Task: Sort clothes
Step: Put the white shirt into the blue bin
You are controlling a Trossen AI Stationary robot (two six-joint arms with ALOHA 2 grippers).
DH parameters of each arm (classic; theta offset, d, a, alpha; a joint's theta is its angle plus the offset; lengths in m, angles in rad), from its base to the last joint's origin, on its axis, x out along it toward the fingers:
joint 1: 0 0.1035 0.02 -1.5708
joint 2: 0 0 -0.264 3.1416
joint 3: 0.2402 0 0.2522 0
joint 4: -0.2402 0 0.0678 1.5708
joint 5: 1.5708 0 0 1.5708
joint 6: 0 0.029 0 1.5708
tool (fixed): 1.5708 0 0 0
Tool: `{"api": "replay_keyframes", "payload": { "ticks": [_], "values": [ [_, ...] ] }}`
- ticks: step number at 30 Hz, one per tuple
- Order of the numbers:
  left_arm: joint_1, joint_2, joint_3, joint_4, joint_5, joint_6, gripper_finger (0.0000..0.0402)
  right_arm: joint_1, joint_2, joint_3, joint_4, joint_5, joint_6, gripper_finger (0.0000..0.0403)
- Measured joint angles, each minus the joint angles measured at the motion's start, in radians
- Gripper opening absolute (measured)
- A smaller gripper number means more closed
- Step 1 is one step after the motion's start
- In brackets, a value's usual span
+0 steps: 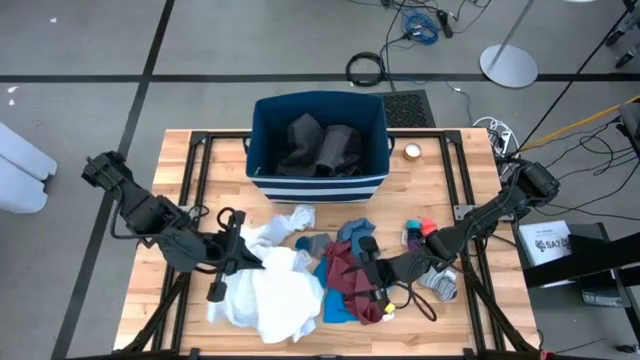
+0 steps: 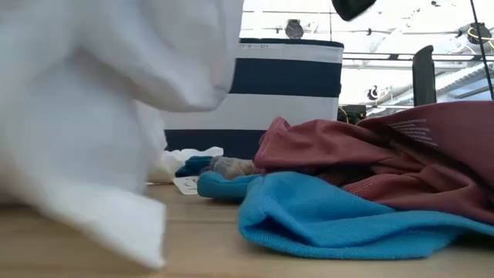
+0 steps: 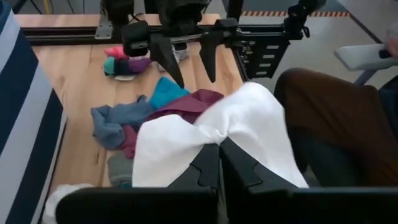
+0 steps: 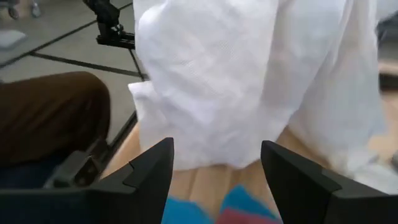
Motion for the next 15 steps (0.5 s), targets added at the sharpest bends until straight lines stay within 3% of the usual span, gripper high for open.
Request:
{"api": "replay_keyframes", "payload": {
  "ticks": [8, 15],
  "values": [
    [0.0, 0.003, 0.0, 0.0, -0.003, 0.006, 0.0004, -0.012, 0.146, 0.0, 0.145, 0.001, -0.116, 0.0228],
    [0.0, 0.003, 0.0, 0.0, -0.003, 0.006, 0.0004, -0.049, 0.288, 0.0, 0.407, 0.008, -0.172, 0.0228]
  ]
}}
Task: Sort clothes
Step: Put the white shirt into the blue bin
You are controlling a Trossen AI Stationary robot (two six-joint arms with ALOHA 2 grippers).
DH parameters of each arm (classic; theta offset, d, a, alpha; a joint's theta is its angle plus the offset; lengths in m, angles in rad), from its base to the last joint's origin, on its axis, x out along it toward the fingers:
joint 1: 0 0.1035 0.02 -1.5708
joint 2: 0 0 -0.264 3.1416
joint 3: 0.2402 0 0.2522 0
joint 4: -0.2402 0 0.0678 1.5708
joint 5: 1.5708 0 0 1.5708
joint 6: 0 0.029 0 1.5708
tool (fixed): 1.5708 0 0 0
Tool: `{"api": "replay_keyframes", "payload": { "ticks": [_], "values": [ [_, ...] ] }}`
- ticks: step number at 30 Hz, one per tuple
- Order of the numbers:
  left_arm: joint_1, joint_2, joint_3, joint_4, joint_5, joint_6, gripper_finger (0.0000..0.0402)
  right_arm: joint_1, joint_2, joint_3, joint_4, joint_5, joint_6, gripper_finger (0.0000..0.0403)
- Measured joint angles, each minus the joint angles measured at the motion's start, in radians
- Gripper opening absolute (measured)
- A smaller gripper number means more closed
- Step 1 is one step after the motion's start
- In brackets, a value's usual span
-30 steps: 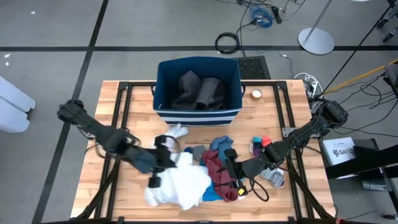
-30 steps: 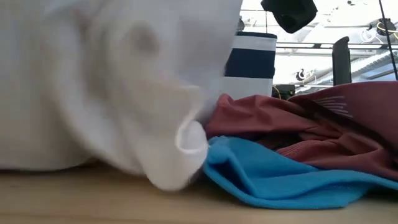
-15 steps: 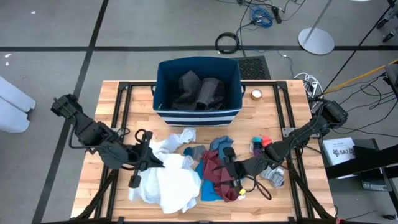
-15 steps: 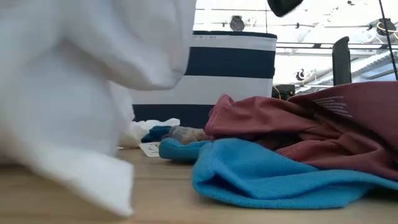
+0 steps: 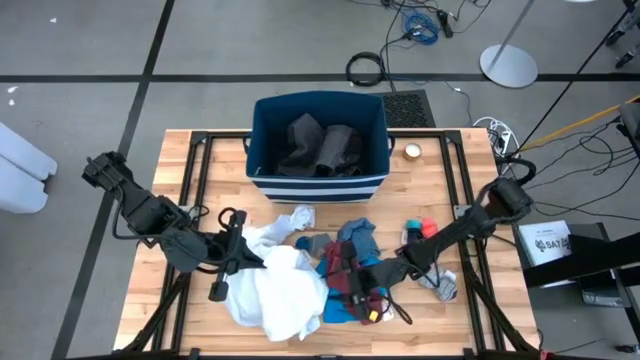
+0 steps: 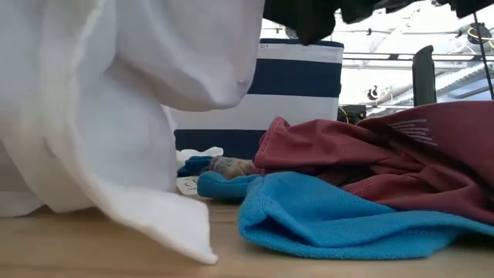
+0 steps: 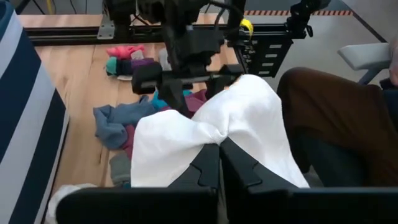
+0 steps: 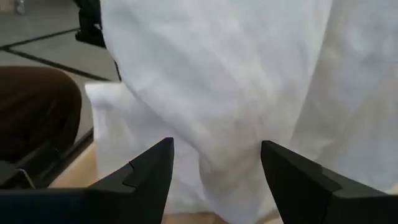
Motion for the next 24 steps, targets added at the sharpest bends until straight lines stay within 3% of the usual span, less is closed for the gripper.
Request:
{"api": "replay_keyframes", "payload": {
  "ticks": [5, 8, 10, 13, 15, 19, 24],
  "values": [
    [0.0, 0.0, 0.0, 0.0, 0.0, 0.001, 0.0004, -0.025, 0.07, 0.054, 0.0, 0.045, 0.009, 0.0225],
    [0.0, 0.0, 0.0, 0.0, 0.0, 0.001, 0.0004, -0.036, 0.1, 0.097, -0.012, 0.024, 0.063, 0.02],
    [0.0, 0.0, 0.0, -0.002, 0.0, 0.001, 0.0004, -0.036, 0.102, 0.13, -0.073, 0.008, 0.082, 0.0161],
    [-0.002, 0.0, 0.0, -0.013, 0.0, -0.001, 0.0004, -0.032, 0.087, 0.197, -0.231, 0.012, 0.075, 0.0061],
    [-0.006, 0.0, 0.0, -0.025, 0.0, -0.001, 0.0004, -0.024, 0.066, 0.255, -0.345, 0.014, 0.064, 0.0017],
    [-0.013, 0.0, 0.0, -0.031, 0.0, -0.001, 0.0004, 0.014, 0.008, 0.379, -0.512, 0.109, 0.028, 0.0005],
    [-0.026, 0.0, 0.0, -0.037, 0.0, -0.007, 0.0004, 0.077, -0.054, 0.56, -0.734, 0.325, -0.147, 0.0001]
  ]
}}
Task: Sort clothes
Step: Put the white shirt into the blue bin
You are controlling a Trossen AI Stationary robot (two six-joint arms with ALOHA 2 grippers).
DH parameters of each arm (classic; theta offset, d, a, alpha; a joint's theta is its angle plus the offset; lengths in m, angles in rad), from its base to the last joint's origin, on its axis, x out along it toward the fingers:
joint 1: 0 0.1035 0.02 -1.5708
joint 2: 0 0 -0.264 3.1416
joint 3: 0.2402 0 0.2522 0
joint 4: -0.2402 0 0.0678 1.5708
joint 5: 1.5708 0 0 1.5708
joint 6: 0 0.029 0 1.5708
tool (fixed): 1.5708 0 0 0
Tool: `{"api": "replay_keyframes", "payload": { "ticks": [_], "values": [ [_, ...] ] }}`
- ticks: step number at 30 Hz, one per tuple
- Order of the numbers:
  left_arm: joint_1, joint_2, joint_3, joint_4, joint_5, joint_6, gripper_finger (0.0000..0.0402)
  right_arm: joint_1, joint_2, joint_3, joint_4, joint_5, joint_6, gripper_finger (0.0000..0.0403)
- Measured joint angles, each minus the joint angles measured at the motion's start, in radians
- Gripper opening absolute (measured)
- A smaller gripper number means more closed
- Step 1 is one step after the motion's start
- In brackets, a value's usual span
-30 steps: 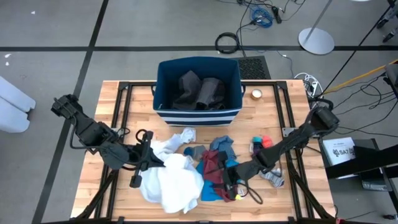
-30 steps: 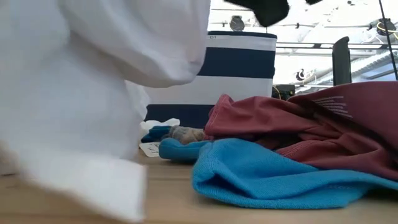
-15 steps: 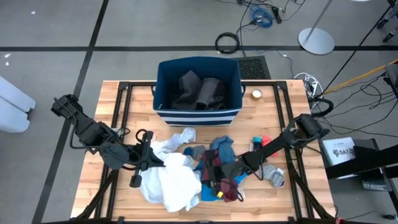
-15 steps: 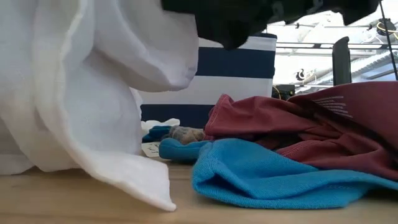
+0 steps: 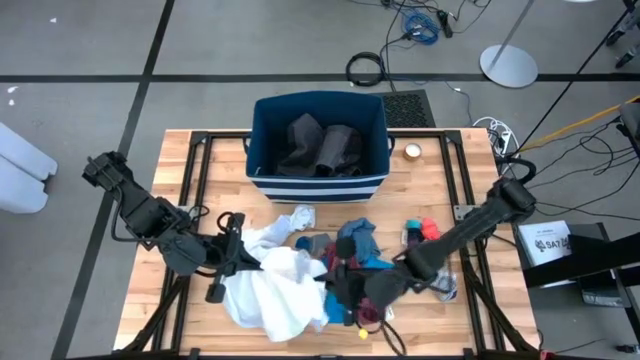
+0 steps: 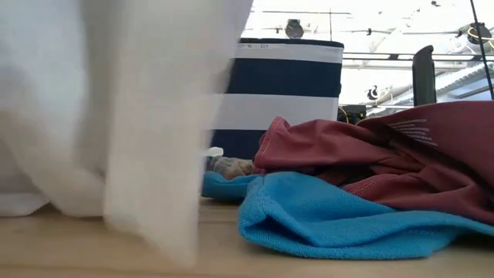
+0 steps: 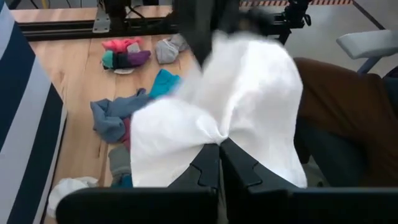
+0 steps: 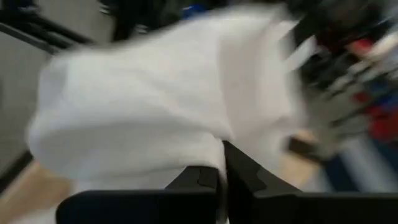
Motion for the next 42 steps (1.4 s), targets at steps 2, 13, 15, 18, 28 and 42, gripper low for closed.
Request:
{"api": "replay_keyframes", "payload": {
  "ticks": [2, 13, 15, 18, 28, 42],
  "values": [
    [-0.008, -0.001, 0.0, -0.008, 0.0, -0.001, 0.0004, 0.014, -0.019, 0.075, -0.066, 0.079, -0.065, 0.0],
    [-0.034, -0.093, 0.044, -0.03, -0.157, 0.071, 0.0004, -0.013, -0.036, 0.516, -0.247, 0.161, -0.37, 0.0],
    [-0.033, -0.118, 0.069, -0.03, -0.201, 0.113, 0.0004, -0.041, -0.036, 0.578, -0.226, 0.143, -0.409, 0.0],
    [-0.033, -0.159, 0.105, -0.029, -0.253, 0.165, 0.0004, -0.099, -0.036, 0.649, -0.183, 0.053, -0.424, 0.0],
    [-0.033, -0.233, 0.134, -0.046, -0.298, 0.167, 0.0004, -0.288, -0.028, 0.683, -0.316, -0.191, -0.183, 0.0],
    [-0.089, 0.076, 0.032, -0.031, 0.011, -0.027, 0.0004, -0.115, 0.0, 0.667, -0.59, -0.412, 0.087, 0.0]
  ]
}}
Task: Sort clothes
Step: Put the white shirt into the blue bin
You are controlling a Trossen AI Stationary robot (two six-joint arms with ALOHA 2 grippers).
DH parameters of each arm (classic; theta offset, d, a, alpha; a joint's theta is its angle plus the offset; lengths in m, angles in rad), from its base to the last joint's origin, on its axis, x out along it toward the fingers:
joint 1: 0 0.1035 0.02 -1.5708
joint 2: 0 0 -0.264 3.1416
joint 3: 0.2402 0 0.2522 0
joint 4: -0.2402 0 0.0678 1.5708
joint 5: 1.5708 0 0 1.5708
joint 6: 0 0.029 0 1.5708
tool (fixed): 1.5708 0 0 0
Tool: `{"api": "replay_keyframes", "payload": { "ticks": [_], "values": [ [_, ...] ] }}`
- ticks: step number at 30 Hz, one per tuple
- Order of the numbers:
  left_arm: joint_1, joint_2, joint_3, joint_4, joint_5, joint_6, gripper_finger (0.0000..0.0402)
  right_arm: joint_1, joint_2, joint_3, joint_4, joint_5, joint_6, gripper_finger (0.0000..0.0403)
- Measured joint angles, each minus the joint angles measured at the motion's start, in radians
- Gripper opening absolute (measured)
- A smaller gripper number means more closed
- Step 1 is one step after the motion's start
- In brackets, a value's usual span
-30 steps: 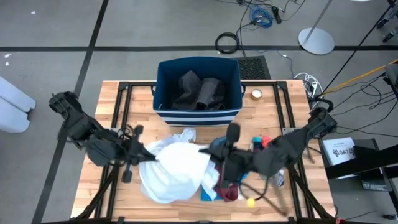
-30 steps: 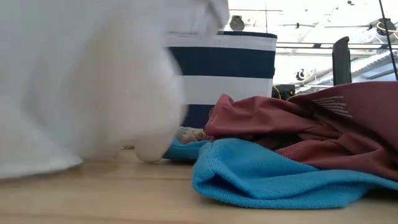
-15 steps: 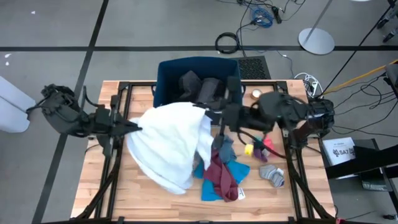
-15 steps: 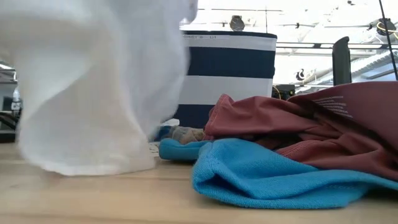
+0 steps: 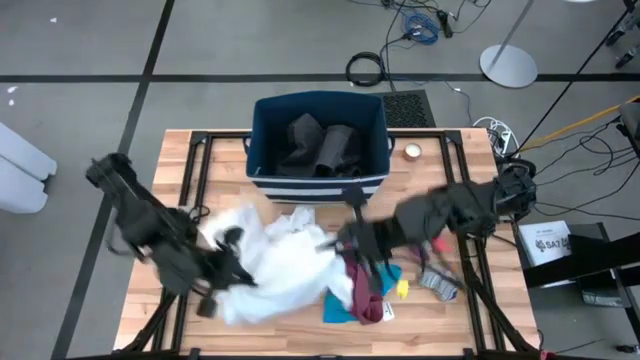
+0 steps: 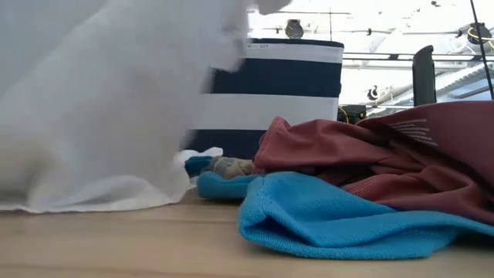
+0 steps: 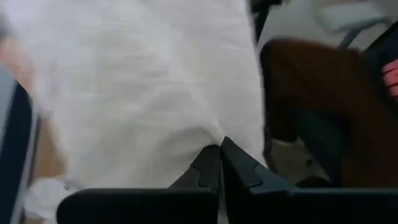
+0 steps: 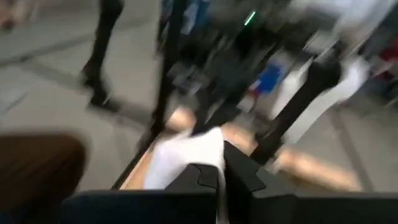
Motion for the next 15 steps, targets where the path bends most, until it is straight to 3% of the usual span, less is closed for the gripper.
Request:
{"api": "replay_keyframes", "payload": {
  "ticks": [3, 8, 11, 15],
  "values": [
    [-0.016, 0.098, -0.036, 0.012, -0.002, -0.043, 0.0004, 0.076, 0.001, -0.079, -0.076, 0.041, 0.075, 0.0],
    [-0.028, 0.231, -0.072, 0.065, -0.062, -0.047, 0.0004, 0.156, -0.004, -0.272, -0.04, 0.123, 0.191, 0.0],
    [-0.028, 0.285, -0.104, 0.159, -0.073, -0.047, 0.0004, 0.144, -0.006, -0.427, 0.12, 0.105, 0.215, 0.0],
    [-0.026, 0.327, -0.151, 0.21, -0.073, -0.067, 0.0004, 0.065, -0.003, -0.642, 0.432, -0.037, 0.198, 0.0]
  ]
}}
